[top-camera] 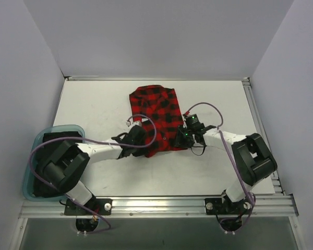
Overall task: Fold and stack the long sleeve shirts
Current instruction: Fold the shirt
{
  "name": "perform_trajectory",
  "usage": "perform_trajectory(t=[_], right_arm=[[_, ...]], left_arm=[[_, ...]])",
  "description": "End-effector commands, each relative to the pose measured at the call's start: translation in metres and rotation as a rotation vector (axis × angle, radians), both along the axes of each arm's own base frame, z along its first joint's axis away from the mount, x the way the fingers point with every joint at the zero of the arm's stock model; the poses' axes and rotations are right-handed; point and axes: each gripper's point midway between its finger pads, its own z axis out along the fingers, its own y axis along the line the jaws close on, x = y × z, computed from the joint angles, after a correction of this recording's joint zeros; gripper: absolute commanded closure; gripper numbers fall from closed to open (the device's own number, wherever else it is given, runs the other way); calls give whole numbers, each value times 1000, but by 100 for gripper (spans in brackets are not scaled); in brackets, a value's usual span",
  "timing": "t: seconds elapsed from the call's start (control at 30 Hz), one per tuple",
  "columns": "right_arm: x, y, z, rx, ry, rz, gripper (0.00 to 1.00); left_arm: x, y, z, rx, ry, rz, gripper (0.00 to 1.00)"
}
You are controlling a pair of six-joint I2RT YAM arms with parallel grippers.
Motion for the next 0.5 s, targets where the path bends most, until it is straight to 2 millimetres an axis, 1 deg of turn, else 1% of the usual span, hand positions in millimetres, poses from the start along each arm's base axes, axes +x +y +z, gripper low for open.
perform_trajectory(t=[0.0,0.03,0.07,0.1,0.13,0.17,0.2,0.23,0.27,0.3,0.33,0.37,0.4,0.43,0.47], right_arm=[[-3,-78,-20,-169,62,-125,69],[-6,-92,-18,-212,72,-118,69],[3,-103,-6,-226,43,-140,69],[10,-119,0,-249,30,-175,69],[15,-130,6,-278,12,-198,68],[16,-138,16,-292,-8,-201,67],[25,-141,28,-289,-39,-217,67],[28,-146,36,-292,-51,-231,66],[28,-147,47,-294,-70,-233,66],[31,-145,58,-279,-91,-231,65],[30,-140,63,-256,-98,-222,64],[28,-130,75,-213,-122,-206,64],[25,-124,79,-192,-125,-204,64],[21,-112,83,-176,-136,-176,63],[17,-105,91,-161,-158,-161,63]], left_arm=[[-107,-6,-48,73,275,-102,85],[-117,-14,-44,75,276,-134,85],[-125,-19,-41,75,274,-156,85],[-138,-30,-32,65,250,-202,83],[-144,-33,-26,67,241,-222,81],[-147,-39,-19,57,220,-241,71],[-147,-43,-7,49,172,-264,64],[-153,-48,1,52,148,-296,55],[-153,-47,10,66,132,-301,40],[-149,-47,23,59,90,-310,34],[-145,-41,29,74,79,-304,28],[-137,-45,49,44,35,-302,19],[-128,-41,58,56,-1,-306,15],[-115,-30,65,68,-10,-271,14],[-105,-28,75,61,-29,-263,12]])
